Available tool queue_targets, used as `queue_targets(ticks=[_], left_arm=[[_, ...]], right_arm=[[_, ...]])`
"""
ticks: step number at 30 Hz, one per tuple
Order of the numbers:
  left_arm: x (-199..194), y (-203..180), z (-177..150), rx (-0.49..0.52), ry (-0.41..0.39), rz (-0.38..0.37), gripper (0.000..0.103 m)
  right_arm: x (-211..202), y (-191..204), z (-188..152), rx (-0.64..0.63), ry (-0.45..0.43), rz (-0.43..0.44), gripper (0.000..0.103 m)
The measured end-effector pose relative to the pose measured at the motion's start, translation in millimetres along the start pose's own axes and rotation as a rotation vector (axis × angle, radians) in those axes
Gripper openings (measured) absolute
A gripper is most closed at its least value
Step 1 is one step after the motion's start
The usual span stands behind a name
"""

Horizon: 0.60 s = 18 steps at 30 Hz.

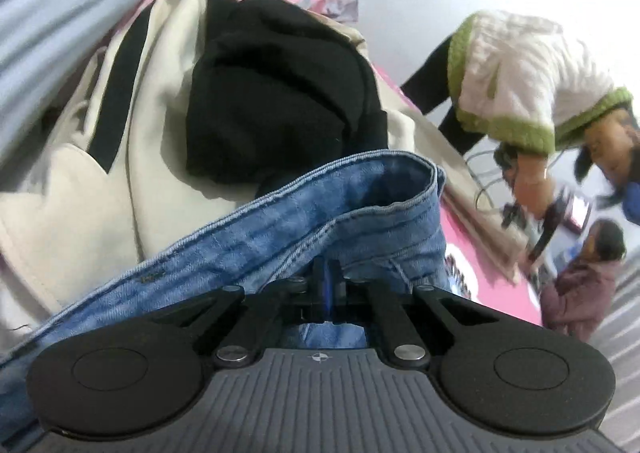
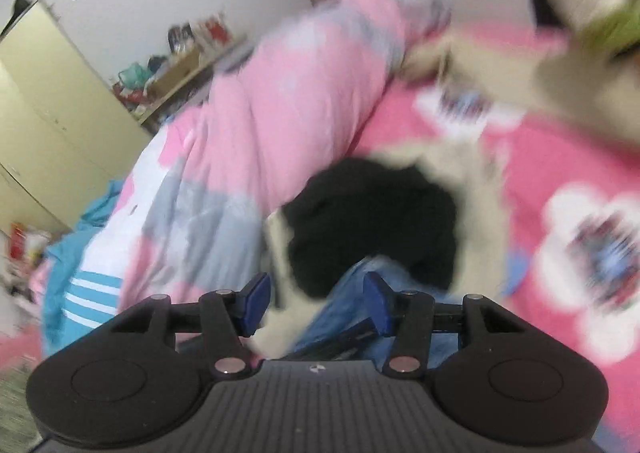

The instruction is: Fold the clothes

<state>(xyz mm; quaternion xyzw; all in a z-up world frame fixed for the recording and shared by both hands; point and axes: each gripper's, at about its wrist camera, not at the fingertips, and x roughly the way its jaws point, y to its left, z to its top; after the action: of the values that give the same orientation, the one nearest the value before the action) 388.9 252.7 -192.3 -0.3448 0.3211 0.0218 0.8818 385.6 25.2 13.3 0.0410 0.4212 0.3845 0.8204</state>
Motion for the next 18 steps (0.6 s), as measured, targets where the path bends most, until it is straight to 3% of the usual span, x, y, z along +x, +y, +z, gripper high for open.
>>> queue_targets(ticks=[2, 4, 7, 9, 11, 15, 16, 18], left_arm=[[-30.9, -15.0, -3.5, 0.091, -0.097, -0.008, 0.002], [-44.3, -30.4, -0.1, 0.213, -0.134, -0.056, 0.003], [-24.4, -38.5, 17.5, 0.237, -0.089, -0.04, 0.009], [5.3, -27.7, 32.6, 0.203, -0.034, 0.048, 0.013], [37.9, -10.7, 46.6, 0.167, 0.03, 0.14, 0.005], [33.9, 1.0, 52.9, 0.077, 0.062, 0.162, 0.005], [26.4, -3.5, 51.3, 0.08, 0.057, 0.188, 0.004], [10.3, -28.6, 36.9, 0.188, 0.032, 0.255, 0.008]], right_arm=[[-32.7, -11.4, -19.5, -0.034, -0.052, -0.084, 0.055], [-65.1, -31.0, -49.5, -0.044, -0.069, -0.179, 0.056], [-117.8, -62.7, -113.4, -0.046, -0.068, -0.383, 0.056], [-153.4, -77.5, -156.6, -0.031, -0.066, -0.514, 0.056], [-195.6, -94.2, -205.9, 0.037, -0.043, -0.638, 0.056], [-277.3, -124.3, -312.7, 0.227, 0.01, -0.841, 0.06], [-293.7, -134.6, -339.7, 0.308, 0.022, -0.873, 0.06], [-325.6, -156.2, -394.7, 0.489, 0.044, -0.91, 0.061]])
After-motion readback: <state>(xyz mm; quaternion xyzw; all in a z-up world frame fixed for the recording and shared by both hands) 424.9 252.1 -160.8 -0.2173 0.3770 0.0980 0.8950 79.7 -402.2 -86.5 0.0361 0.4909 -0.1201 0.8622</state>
